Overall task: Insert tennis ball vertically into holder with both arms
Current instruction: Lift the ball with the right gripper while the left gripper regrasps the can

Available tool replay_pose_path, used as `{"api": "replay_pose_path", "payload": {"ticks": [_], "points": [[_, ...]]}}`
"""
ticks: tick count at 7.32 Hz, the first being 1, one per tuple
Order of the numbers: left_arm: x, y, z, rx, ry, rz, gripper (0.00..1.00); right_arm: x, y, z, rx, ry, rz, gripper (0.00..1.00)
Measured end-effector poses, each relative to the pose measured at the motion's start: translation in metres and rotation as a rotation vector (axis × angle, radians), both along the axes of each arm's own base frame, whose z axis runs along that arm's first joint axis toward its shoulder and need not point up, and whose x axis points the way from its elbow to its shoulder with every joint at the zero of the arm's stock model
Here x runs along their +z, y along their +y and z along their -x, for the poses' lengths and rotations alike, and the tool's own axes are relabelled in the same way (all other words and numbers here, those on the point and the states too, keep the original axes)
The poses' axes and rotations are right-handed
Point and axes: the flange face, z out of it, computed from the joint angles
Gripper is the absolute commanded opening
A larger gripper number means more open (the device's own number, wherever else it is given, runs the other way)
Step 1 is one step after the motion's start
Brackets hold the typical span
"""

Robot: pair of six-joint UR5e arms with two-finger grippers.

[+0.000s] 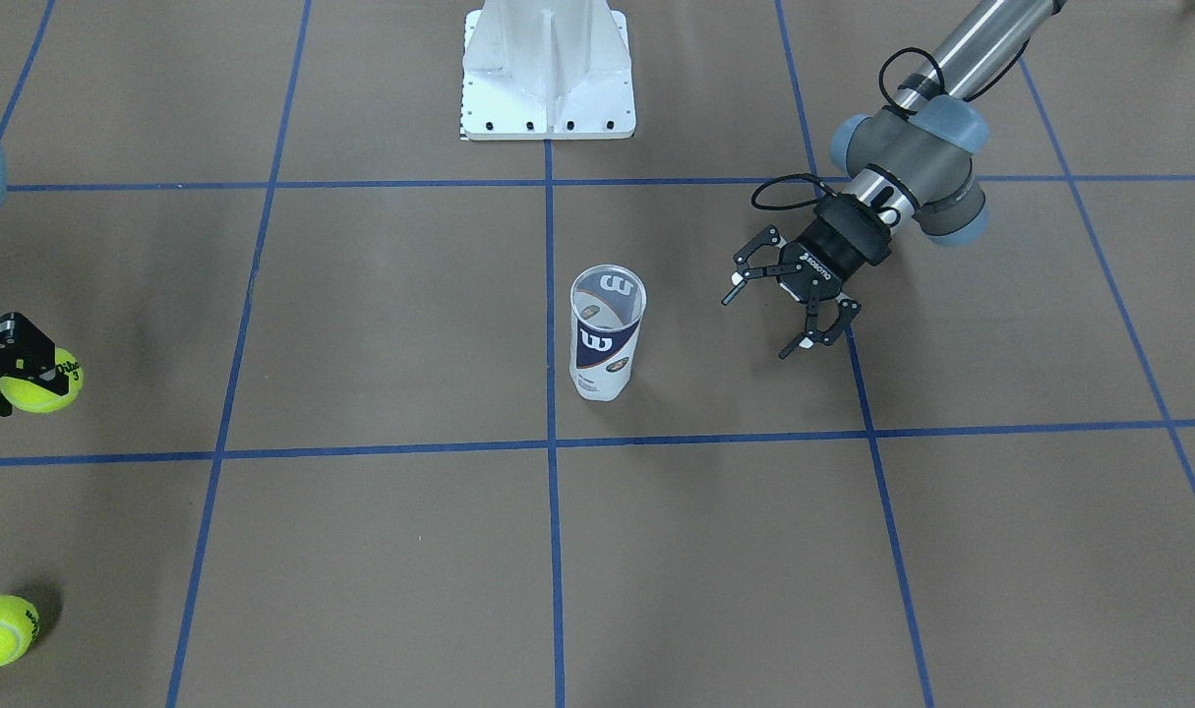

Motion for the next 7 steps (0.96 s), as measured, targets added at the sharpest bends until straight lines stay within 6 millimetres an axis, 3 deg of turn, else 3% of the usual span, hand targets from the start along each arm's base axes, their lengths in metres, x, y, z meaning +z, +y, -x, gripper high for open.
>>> {"api": "replay_pose_path", "payload": {"ticks": [3,7], "points": [[-0.044,-0.001,-0.045,0.026,-0.016,-0.039,0.97,-0.044,-0.004,-0.012,0.009,-0.033,-0.012,0.00],[-0.087,-0.009,-0.079,-0.023,-0.073,-0.062,0.97,-0.093,0.012,-0.013,0.060,-0.061,0.021,0.00]]}}
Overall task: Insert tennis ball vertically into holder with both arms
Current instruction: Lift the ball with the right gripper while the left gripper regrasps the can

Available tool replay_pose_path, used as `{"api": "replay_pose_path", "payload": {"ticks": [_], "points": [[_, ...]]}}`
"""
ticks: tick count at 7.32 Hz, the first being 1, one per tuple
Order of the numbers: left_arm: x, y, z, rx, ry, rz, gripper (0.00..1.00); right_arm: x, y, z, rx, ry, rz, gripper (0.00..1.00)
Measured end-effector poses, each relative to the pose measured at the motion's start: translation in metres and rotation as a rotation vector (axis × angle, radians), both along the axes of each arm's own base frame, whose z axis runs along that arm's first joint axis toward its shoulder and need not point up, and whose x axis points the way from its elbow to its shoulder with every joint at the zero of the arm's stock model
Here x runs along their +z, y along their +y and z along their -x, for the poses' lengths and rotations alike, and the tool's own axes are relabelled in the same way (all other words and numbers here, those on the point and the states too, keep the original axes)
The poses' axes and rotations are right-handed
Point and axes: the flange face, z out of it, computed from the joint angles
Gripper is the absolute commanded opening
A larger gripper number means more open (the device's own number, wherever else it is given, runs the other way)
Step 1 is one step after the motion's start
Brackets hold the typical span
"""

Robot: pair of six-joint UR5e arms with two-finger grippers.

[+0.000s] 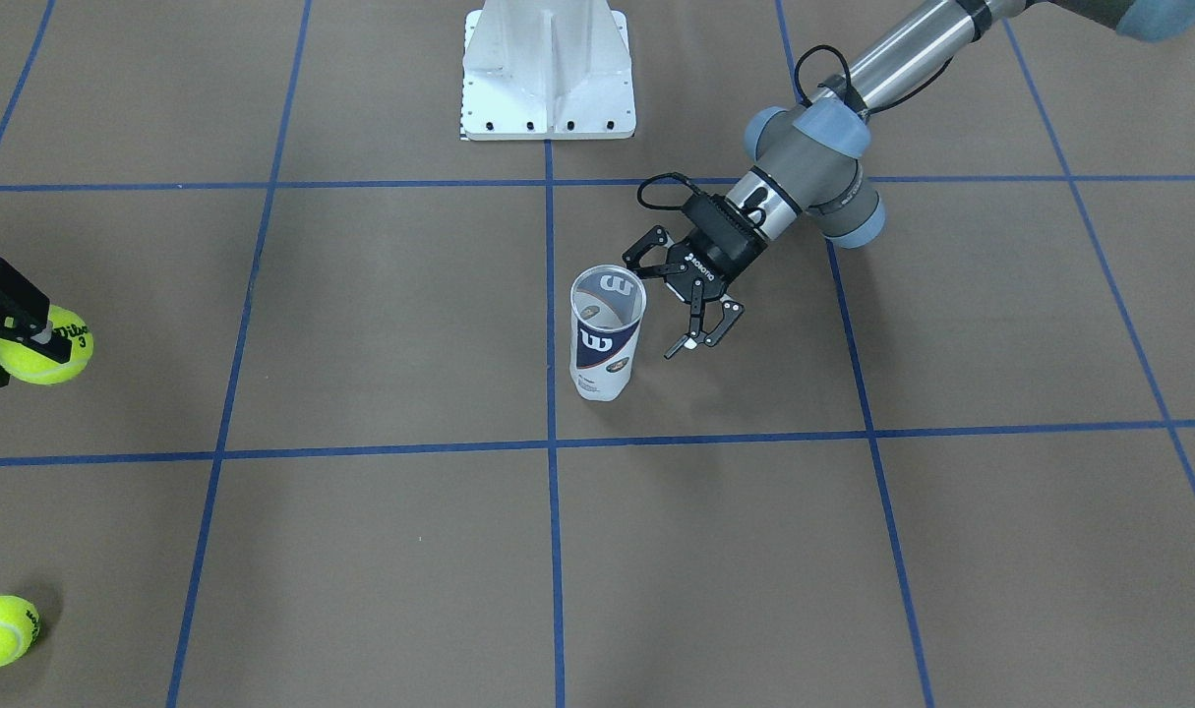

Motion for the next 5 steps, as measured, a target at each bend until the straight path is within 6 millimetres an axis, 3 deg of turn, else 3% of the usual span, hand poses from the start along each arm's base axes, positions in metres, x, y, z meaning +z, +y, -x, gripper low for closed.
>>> {"api": "replay_pose_path", "payload": {"ticks": [2,5], "points": [[-0.004,0.001,-0.009,-0.021,-0.025,-0.015,0.98,-0.021,0.006,0.005,0.024,-0.019,0.023,0.00],[-0.014,-0.003,-0.018,-0.031,-0.043,-0.044,0.98,-0.037,0.009,0.013,0.033,-0.032,0.033,0.00]]}}
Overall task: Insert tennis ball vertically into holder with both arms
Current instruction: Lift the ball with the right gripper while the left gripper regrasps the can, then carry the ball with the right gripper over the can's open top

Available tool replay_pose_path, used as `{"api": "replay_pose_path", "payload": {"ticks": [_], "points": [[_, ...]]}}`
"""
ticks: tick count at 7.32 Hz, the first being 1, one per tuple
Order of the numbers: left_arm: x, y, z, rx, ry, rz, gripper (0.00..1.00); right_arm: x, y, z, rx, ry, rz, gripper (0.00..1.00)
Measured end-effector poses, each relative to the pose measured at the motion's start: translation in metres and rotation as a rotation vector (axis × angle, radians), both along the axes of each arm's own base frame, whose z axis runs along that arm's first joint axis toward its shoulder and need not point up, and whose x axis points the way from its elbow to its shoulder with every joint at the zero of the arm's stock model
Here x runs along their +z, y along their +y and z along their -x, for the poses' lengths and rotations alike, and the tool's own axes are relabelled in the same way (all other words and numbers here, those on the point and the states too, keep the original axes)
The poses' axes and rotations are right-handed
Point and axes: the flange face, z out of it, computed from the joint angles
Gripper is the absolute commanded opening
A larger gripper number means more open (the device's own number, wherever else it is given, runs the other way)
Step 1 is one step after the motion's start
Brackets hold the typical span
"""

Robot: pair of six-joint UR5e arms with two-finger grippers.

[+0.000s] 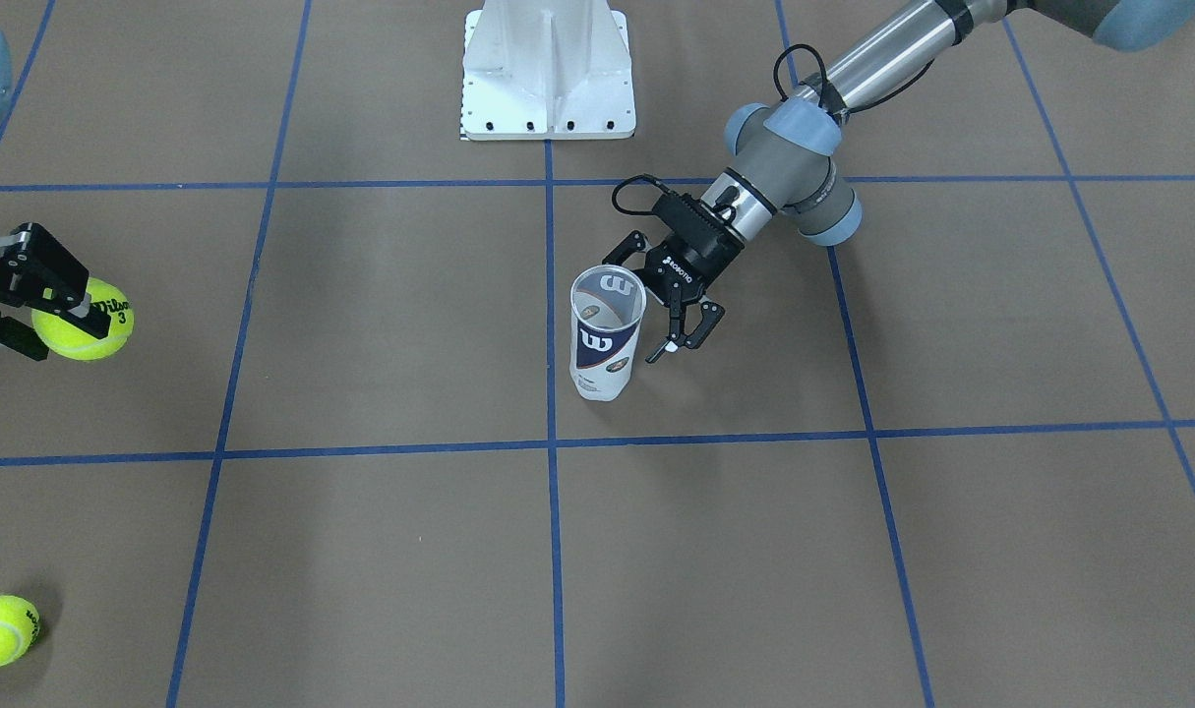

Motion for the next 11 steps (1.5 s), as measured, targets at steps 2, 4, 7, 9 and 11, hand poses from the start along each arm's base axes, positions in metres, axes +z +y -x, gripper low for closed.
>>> {"api": "replay_pose_path", "payload": {"ticks": [2,4,7,9,11], "points": [[-0.010,-0.009,-0.017,-0.025,-0.001,0.003,0.98,-0.012,0.005,0.007,0.009,-0.010,0.014,0.00],[-0.006,-0.013,-0.024,-0.045,-0.014,0.011,0.98,-0.018,0.008,0.010,0.009,-0.017,0.015,0.00],[-0.008,-0.014,-0.028,-0.048,-0.015,0.012,0.97,-0.055,0.014,0.043,0.001,-0.047,0.039,0.00],[-0.012,-0.017,-0.034,-0.047,-0.015,0.012,0.94,-0.089,0.020,0.076,-0.008,-0.070,0.062,0.00],[-0.016,-0.017,-0.035,-0.047,-0.011,0.010,0.86,-0.131,0.027,0.109,0.000,-0.097,0.092,0.00]]}}
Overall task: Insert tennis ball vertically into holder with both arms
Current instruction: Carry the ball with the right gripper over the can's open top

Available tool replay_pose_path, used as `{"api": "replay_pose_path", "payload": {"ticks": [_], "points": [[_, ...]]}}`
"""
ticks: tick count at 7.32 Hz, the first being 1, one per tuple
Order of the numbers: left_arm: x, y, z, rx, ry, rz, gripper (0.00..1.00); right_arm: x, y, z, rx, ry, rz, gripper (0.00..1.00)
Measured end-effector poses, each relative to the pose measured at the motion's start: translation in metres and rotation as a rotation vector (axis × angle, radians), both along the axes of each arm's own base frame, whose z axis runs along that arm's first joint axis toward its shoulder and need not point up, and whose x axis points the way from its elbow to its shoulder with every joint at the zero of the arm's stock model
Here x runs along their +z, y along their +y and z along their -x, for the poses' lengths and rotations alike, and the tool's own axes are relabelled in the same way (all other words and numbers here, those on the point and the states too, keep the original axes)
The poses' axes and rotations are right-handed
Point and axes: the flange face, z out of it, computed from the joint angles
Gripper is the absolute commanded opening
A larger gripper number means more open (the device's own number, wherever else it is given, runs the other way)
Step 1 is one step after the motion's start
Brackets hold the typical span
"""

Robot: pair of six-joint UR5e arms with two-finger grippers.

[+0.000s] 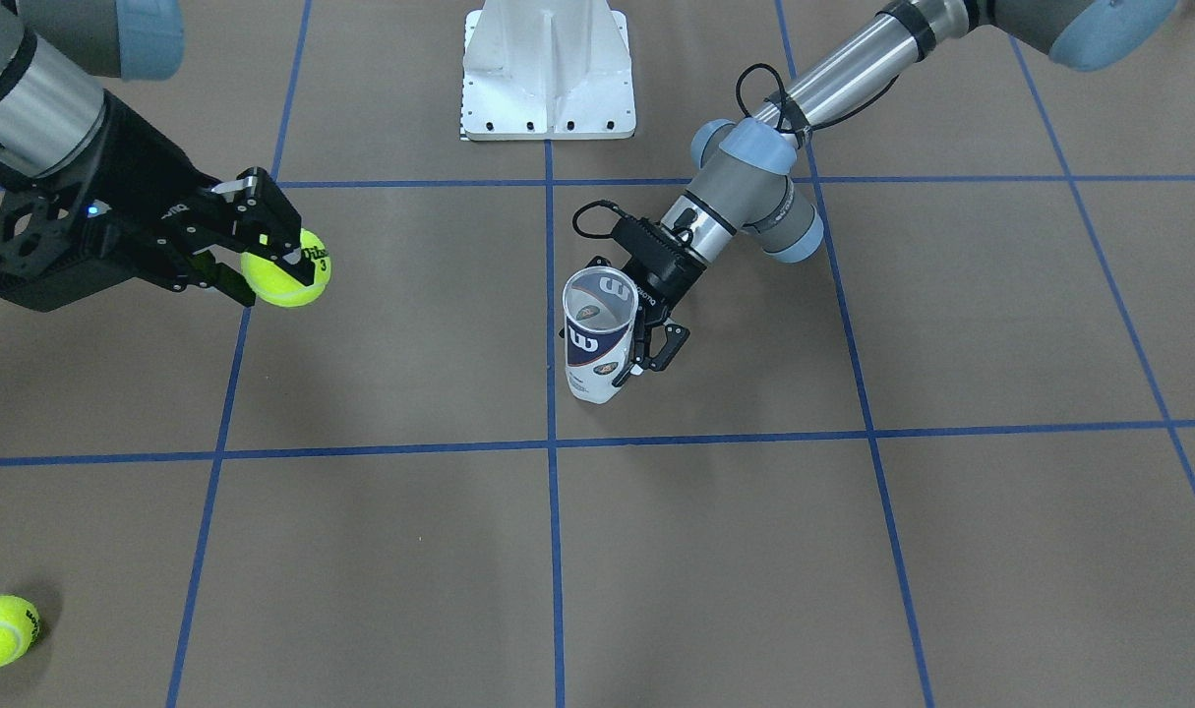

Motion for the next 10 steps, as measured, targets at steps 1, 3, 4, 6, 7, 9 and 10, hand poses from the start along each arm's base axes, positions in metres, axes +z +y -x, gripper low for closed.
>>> {"api": "replay_pose_path", "payload": {"ticks": [1,3,4,6,7,9,10], "points": [[0.000,0.000,0.000,0.000,0.000,0.000,0.83,-0.025,0.006,0.018,0.012,-0.014,0.016,0.00],[-0.002,0.000,0.000,0.000,0.002,-0.001,0.83,-0.069,0.018,0.047,0.041,-0.040,0.046,0.00],[-0.003,0.000,-0.001,0.000,0.003,-0.002,0.83,-0.089,0.021,0.064,0.055,-0.047,0.057,0.00],[-0.005,0.000,0.000,0.000,0.007,-0.003,0.83,-0.117,0.027,0.111,0.085,-0.030,0.056,0.00],[-0.006,0.000,0.000,0.000,0.009,-0.003,0.83,-0.122,0.030,0.130,0.093,-0.016,0.050,0.00],[-0.007,0.000,-0.001,0.000,0.011,-0.004,0.83,-0.132,0.027,0.161,0.100,0.009,0.050,0.00],[-0.009,0.000,-0.001,0.000,0.014,-0.005,0.83,-0.135,0.026,0.173,0.104,0.021,0.048,0.00]]}}
